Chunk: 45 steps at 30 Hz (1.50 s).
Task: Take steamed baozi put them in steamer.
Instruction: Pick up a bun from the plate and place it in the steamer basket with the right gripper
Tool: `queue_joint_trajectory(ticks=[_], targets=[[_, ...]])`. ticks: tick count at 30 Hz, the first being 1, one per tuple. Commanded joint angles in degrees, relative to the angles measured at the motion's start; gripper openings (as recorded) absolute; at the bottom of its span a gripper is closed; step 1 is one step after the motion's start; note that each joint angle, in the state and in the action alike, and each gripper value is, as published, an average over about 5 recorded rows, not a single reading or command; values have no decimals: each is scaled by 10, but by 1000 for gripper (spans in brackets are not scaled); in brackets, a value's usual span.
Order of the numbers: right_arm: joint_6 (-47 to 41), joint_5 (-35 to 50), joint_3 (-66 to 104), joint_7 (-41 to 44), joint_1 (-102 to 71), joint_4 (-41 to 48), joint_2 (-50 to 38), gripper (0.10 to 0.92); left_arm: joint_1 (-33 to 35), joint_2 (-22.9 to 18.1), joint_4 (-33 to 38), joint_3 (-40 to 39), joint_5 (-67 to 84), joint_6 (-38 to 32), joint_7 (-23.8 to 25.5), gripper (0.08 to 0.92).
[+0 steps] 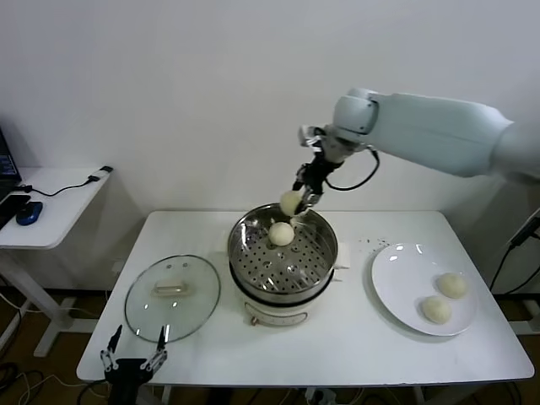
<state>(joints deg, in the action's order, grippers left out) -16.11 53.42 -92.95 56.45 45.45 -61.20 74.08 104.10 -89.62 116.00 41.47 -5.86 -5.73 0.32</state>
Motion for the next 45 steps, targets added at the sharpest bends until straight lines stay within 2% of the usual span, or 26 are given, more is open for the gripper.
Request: queue_joint_trajectory(ticks=[1,21,24,29,32,39,45], targets=[[-10,33,-11,-20,-47,29,82,577,1,1,-1,4,7,-1,0,823],[-8,9,-23,-21,-121,67,104,591,-2,4,-13,13,26,-1,-1,823],[-8,5,-22,-24,-122,67,103,635,-2,3,-14,13,27,-1,-1,823],[-7,-7,-18,-24,-115,66,98,771,-3,1,-14,11,26,0,-1,823],[-7,-12,-8,-26,-109,60,88,814,-3,0,-14,11,26,-1,-1,823],[-2,-25,3,-27,-46,-18,9,823,-1,0,-12,11,25,-1,-1,823],[16,-63,2,-8,27,-129,-138,823,0,0,-11,9,21,1,-1,823]])
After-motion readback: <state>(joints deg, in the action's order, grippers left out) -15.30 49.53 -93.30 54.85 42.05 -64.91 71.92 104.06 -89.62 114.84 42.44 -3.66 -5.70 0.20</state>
